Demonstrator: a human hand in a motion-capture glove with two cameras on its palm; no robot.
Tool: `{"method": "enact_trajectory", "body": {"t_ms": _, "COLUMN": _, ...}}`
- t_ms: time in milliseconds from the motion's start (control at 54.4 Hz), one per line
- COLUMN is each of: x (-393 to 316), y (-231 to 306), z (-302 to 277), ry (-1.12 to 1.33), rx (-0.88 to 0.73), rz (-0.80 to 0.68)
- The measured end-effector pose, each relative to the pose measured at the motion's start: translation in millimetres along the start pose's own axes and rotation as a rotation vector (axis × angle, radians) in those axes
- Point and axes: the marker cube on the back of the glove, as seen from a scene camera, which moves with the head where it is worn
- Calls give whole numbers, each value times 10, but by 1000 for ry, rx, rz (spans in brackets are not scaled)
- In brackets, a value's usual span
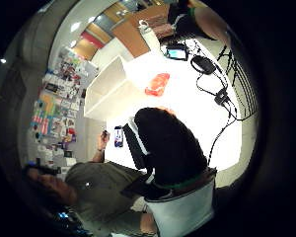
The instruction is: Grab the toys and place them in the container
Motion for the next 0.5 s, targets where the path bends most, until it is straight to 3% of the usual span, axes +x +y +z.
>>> {"method": "enact_trajectory", "body": {"t_ms": 331, "x": -147, "y": -95, "z": 183, "ry": -41, "rx": -5, "rz": -27}}
{"method": "enact_trajectory", "body": {"t_ms": 497, "x": -722, "y": -99, "z": 1016, "ry": -103, "rx": -43, "rz": -158}}
